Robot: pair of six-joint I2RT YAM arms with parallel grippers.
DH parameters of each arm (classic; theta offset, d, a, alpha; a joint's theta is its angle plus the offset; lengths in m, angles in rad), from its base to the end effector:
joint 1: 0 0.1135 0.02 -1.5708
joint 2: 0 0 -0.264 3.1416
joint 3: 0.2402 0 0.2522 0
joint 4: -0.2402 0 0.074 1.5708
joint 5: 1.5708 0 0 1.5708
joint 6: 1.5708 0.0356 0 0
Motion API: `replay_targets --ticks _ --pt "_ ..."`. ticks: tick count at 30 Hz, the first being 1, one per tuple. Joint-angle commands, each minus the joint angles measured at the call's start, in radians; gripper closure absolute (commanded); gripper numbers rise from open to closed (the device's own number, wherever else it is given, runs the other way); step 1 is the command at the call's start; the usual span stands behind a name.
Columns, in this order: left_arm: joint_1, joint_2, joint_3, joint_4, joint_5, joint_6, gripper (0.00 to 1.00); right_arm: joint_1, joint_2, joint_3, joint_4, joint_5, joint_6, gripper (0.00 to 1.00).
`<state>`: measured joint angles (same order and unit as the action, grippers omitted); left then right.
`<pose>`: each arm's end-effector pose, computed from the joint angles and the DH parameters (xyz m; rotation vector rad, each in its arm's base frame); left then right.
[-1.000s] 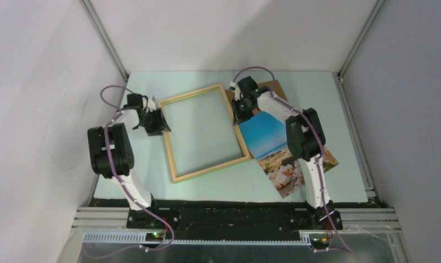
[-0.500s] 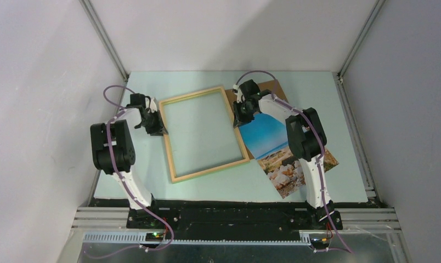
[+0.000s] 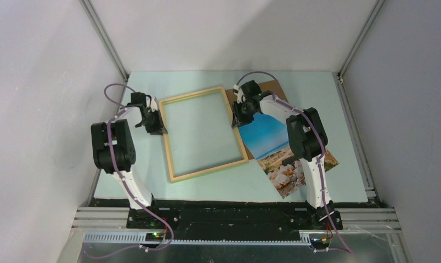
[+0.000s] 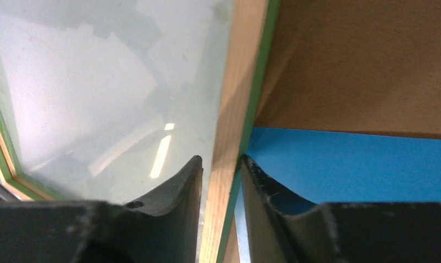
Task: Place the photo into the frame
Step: Adjust the photo frame at the center of the board.
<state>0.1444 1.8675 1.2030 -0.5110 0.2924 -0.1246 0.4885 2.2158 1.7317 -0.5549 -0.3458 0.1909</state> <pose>0.3663 0.0429 0.1624 -0.2850 2.7042 -0.3948 0.4164 0.2350 0.1709 -0.5220 2.6247 0.6827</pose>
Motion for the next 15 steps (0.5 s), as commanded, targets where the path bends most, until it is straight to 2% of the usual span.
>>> replay_targets --ticks 1,2,6,15 --pt "-0.028 -0.025 0.039 0.019 0.076 0.044 1.00 0.026 -0.025 -0.007 0.025 -0.079 -0.004 0.59" --pt "-0.029 -0.040 0.042 0.020 0.084 0.050 1.00 0.023 -0.021 0.000 0.024 -0.079 -0.006 0.54" --pt "-0.029 -0.077 0.053 0.014 0.128 0.057 1.00 0.017 0.005 0.026 0.009 -0.090 -0.012 0.45" --pt "-0.029 -0.140 0.079 -0.002 0.243 0.054 1.00 0.008 0.044 0.073 -0.009 -0.098 -0.021 0.41"
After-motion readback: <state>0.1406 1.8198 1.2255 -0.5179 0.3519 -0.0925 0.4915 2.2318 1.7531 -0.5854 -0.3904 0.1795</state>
